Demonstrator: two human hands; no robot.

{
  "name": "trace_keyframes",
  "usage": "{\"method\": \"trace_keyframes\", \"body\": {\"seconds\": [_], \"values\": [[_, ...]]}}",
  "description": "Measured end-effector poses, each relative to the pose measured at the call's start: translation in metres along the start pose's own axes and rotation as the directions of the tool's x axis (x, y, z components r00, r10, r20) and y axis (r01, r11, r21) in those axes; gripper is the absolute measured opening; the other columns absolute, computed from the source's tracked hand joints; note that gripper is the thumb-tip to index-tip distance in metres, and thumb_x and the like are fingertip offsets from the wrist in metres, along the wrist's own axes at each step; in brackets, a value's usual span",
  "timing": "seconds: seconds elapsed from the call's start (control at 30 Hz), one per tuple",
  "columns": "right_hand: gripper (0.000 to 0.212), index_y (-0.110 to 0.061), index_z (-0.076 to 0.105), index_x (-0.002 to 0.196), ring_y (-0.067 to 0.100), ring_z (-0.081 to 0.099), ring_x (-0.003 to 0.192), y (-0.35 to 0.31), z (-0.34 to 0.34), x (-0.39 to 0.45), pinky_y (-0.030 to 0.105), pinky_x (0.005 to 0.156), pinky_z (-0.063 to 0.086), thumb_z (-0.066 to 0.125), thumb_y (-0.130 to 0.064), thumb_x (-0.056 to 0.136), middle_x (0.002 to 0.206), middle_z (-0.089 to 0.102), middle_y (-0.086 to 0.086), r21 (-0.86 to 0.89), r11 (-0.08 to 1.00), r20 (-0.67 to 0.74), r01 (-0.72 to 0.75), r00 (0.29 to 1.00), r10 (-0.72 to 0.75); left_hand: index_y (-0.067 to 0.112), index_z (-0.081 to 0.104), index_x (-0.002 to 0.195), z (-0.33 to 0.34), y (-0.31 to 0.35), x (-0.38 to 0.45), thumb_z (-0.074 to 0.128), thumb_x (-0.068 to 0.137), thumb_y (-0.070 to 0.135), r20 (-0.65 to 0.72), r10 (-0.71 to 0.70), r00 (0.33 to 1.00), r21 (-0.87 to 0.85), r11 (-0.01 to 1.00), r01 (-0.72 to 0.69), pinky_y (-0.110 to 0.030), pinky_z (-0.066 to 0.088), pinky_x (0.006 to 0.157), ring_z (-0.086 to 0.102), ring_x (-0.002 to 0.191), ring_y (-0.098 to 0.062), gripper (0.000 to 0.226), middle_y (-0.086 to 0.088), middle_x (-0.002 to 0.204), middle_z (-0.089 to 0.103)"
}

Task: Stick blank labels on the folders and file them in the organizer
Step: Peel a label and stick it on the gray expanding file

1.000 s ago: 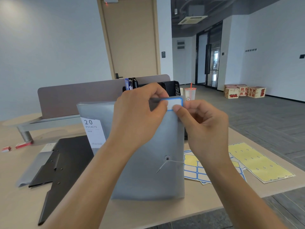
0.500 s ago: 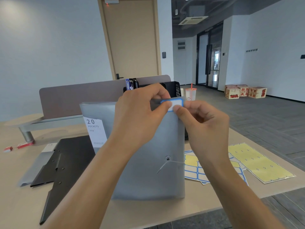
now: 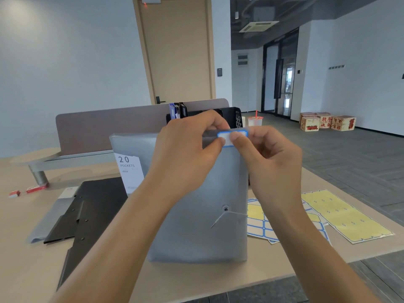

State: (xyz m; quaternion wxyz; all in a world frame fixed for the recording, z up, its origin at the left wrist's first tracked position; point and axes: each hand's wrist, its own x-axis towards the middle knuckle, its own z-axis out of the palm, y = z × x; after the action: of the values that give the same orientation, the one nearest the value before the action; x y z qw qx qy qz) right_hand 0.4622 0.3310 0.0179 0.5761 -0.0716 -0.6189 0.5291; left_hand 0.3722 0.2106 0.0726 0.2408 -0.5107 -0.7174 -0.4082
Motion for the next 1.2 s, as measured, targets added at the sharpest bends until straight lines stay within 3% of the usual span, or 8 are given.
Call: {"method": "trace_keyframes", "body": {"seconds": [0.23,0.4,0.53,0.67,0.83,1.0,1.1,1.2], "values": [[0.010,-0.019,0.080,0.087,0.021,0.053,0.063,0.001,0.001,0.000,0.039,0.059,0.045,0.077,-0.020,0.096,0.075,0.071,0.014,-0.012,0.995,0.058,0.101,0.993,-0.100,0.033,0.070,0.098,-0.005,0.002,-0.003,0.065,0.089,0.027,-0.003,-0.017,1.000,-0.020,1.000,0.017,-0.035,0.055,0.077,0.067,0.088,-0.002,0.012,0.021,0.089,0.073],[0.008,-0.022,0.080,0.090,0.009,0.060,0.062,0.001,-0.002,-0.003,0.027,0.058,0.049,0.076,-0.019,0.097,0.071,0.072,-0.009,0.008,0.999,0.054,0.038,0.998,-0.038,0.032,0.070,0.094,-0.005,0.003,-0.001,0.066,0.088,0.021,-0.009,-0.023,1.000,0.001,1.000,0.023,-0.038,0.055,0.080,0.069,0.089,-0.005,0.013,0.020,0.088,0.073],[0.008,-0.021,0.079,0.094,0.014,0.067,0.072,0.008,-0.009,-0.006,0.041,0.066,0.057,0.075,-0.015,0.097,0.081,0.076,-0.003,0.004,1.000,0.077,0.002,0.997,-0.002,0.032,0.070,0.093,-0.003,0.004,-0.002,0.064,0.087,0.020,-0.020,-0.037,0.999,-0.007,0.999,0.036,-0.037,0.055,0.079,0.069,0.087,-0.006,0.015,0.019,0.089,0.074],[0.009,-0.021,0.079,0.091,0.012,0.064,0.068,0.011,-0.009,-0.007,0.032,0.065,0.053,0.075,-0.015,0.097,0.079,0.076,-0.004,-0.042,0.998,0.038,0.054,0.998,-0.052,0.035,0.071,0.095,-0.004,0.005,-0.002,0.065,0.085,0.027,-0.012,-0.050,0.999,0.014,0.999,0.050,-0.032,0.052,0.071,0.064,0.078,-0.007,0.014,0.019,0.088,0.073],[0.007,-0.022,0.079,0.094,0.013,0.062,0.068,0.012,-0.003,-0.010,0.038,0.064,0.054,0.075,-0.018,0.097,0.078,0.075,-0.005,-0.019,1.000,0.001,0.020,1.000,-0.020,0.031,0.066,0.097,-0.006,0.006,-0.002,0.066,0.086,0.019,0.017,-0.011,1.000,0.072,0.997,0.009,-0.040,0.053,0.076,0.066,0.085,-0.016,0.016,0.015,0.092,0.073],[0.016,-0.014,0.074,0.106,0.010,0.069,0.075,0.017,-0.007,-0.023,0.022,0.068,0.054,0.074,-0.003,0.094,0.088,0.080,-0.002,0.027,0.996,0.102,-0.084,0.992,0.081,0.031,0.067,0.101,-0.002,0.000,-0.003,0.064,0.086,0.019,0.003,0.015,1.000,0.060,0.998,-0.016,-0.039,0.052,0.074,0.064,0.076,-0.018,0.019,0.013,0.092,0.074],[0.017,-0.011,0.072,0.106,0.010,0.075,0.083,0.024,-0.009,-0.037,0.023,0.074,0.057,0.069,0.003,0.096,0.094,0.082,-0.003,0.023,0.989,0.156,-0.148,0.978,0.142,0.027,0.066,0.118,0.000,-0.004,-0.010,0.063,0.088,0.022,-0.027,0.109,0.994,0.167,0.981,-0.103,-0.036,0.045,0.099,0.064,0.096,-0.018,0.031,0.012,0.106,0.073],[0.018,-0.018,0.071,0.100,0.014,0.075,0.086,0.028,-0.008,-0.044,0.050,0.085,0.062,0.067,-0.001,0.100,0.097,0.082,-0.003,0.004,0.989,0.153,-0.151,0.977,0.148,0.017,0.057,0.136,-0.004,-0.010,-0.025,0.065,0.087,0.024,-0.121,0.168,0.978,0.324,0.938,-0.121,-0.042,0.029,0.117,0.050,0.131,-0.020,0.050,0.001,0.136,0.059]]}}
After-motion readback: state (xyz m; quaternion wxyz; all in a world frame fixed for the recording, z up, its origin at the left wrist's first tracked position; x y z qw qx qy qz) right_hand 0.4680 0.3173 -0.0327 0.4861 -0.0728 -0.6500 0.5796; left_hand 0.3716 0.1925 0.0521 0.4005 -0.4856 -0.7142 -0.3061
